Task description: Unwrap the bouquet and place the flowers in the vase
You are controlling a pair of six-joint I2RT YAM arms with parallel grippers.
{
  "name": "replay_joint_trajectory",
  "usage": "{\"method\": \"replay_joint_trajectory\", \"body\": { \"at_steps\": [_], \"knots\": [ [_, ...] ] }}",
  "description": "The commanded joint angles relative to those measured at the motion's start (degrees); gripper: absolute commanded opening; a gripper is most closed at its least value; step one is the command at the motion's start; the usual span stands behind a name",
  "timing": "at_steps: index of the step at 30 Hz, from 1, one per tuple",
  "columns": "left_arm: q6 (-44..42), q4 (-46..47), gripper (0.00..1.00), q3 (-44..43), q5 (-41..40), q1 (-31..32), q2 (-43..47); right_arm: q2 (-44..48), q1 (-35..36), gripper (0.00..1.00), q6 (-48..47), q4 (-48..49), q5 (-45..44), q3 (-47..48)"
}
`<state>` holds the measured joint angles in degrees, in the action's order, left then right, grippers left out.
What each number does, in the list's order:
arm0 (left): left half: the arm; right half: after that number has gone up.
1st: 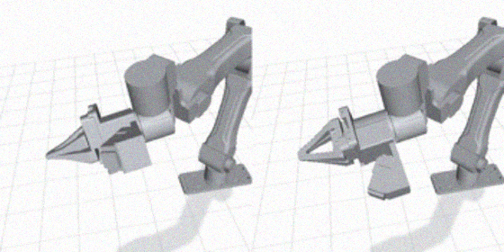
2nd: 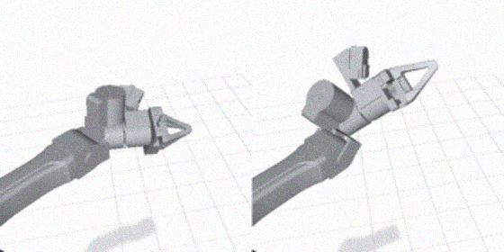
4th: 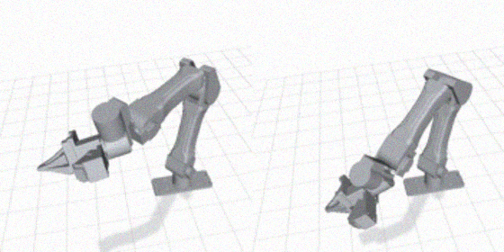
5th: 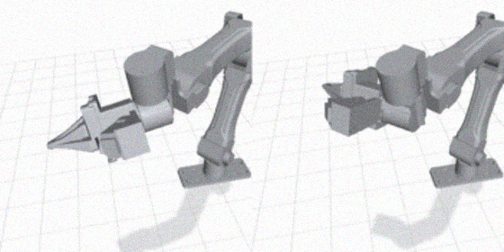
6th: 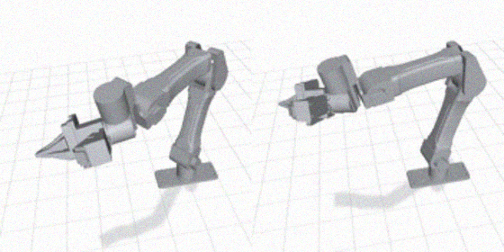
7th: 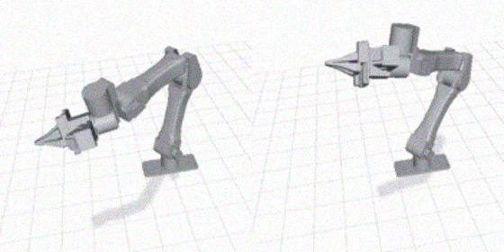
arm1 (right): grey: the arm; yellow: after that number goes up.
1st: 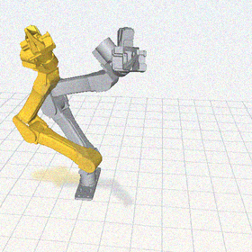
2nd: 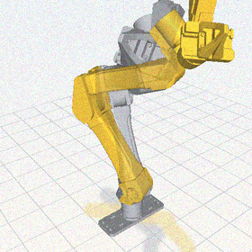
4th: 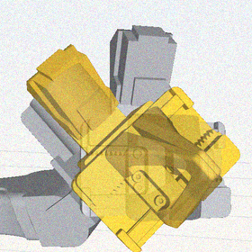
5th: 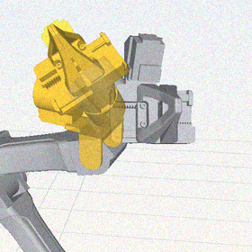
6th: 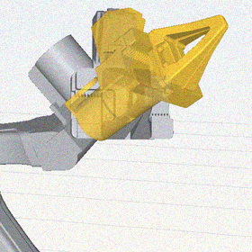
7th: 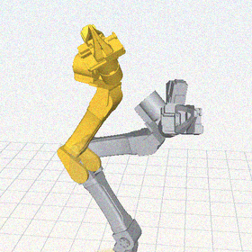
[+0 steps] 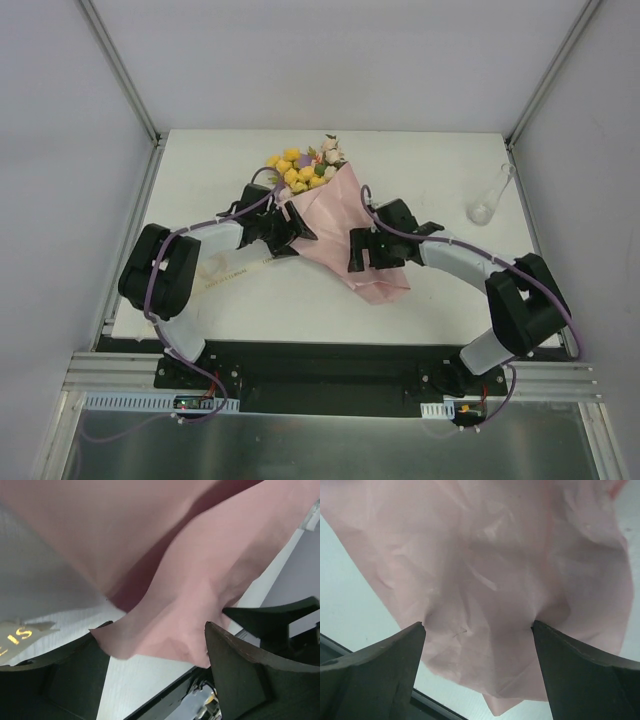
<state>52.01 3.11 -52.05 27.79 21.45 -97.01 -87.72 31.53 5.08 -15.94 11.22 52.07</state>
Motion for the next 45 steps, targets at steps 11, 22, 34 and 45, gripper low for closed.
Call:
{"method": "replay_joint_trajectory", "body": {
  "at_steps": [11, 22, 34, 45],
  "knots": [
    [2.57, 0.67, 0.71, -13.78, 2.44, -9.06, -2.93, 0.09, 8.62, 0.93, -7.88, -4.25, -7.07, 9.53],
    [-8.66, -7.93, 0.83, -5.51, 6.76, -13.01, 16.4, -3.85, 28.57, 0.97, -19.49, -13.4, -35.55, 18.31],
    [-22.2, -17.71, 0.99, -12.91, -2.48, -13.98, 26.26, -16.95, 31.67, 0.85, -19.5, -15.96, -43.56, 25.18],
    [-25.82, -17.88, 0.99, -9.38, -5.56, -14.16, 31.09, -4.67, 18.76, 0.56, -11.42, -14.03, -42.09, 15.45]
  ]
}}
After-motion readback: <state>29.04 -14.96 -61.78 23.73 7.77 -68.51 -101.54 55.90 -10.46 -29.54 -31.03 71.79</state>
